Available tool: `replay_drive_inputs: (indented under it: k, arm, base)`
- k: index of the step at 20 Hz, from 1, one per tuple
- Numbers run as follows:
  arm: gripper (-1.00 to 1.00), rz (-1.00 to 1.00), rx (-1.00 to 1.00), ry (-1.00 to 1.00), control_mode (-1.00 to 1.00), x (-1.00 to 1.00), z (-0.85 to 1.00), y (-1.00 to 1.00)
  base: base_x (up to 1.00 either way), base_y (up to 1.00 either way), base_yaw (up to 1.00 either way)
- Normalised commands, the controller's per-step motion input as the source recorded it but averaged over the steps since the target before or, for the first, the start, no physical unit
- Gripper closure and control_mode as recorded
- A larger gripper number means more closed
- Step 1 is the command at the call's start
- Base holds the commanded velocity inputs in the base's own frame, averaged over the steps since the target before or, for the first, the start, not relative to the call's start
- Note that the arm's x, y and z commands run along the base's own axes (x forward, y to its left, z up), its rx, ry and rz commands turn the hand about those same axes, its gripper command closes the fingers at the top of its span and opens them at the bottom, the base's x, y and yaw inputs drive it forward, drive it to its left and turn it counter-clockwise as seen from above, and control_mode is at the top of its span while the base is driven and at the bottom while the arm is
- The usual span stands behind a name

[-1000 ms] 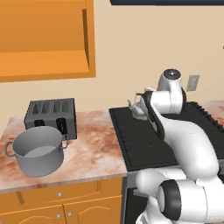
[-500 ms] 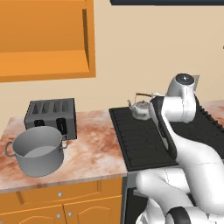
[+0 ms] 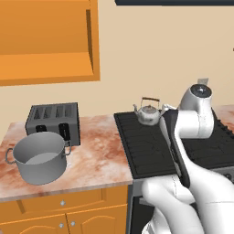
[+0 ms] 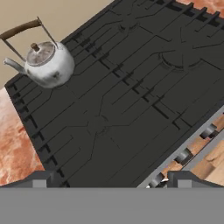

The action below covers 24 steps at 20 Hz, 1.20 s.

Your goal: Pick the kettle from the cabinet and place it on a stove burner. Then pick the pot from the counter and place it on another stove burner. Finally, turn both burners on.

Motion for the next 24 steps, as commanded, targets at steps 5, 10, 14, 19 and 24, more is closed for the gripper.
replay_drive_inputs:
  k: [5, 10, 14, 19, 24]
  arm:
    - [-1.00, 0.00, 0.00, 0.00, -1.00, -0.33, 0.00, 0.09]
    - [-1.00, 0.00, 0.00, 0.00, -1.00, -0.01, 0.00, 0.01]
    - [-1.00, 0.00, 0.00, 0.00, -1.00, -0.06, 0.00, 0.00]
    - [-1.00, 0.00, 0.00, 0.00, -1.00, -0.30, 0.01, 0.00]
    - [-1.00, 0.00, 0.00, -0.04, -1.00, -0.35, 0.00, 0.00]
  base:
    - [0.00, 0.00, 0.00]
    - [0.00, 0.00, 0.00]
    - [0.00, 0.00, 0.00]
    - [0.00, 0.00, 0.00]
    - [0.00, 0.00, 0.00]
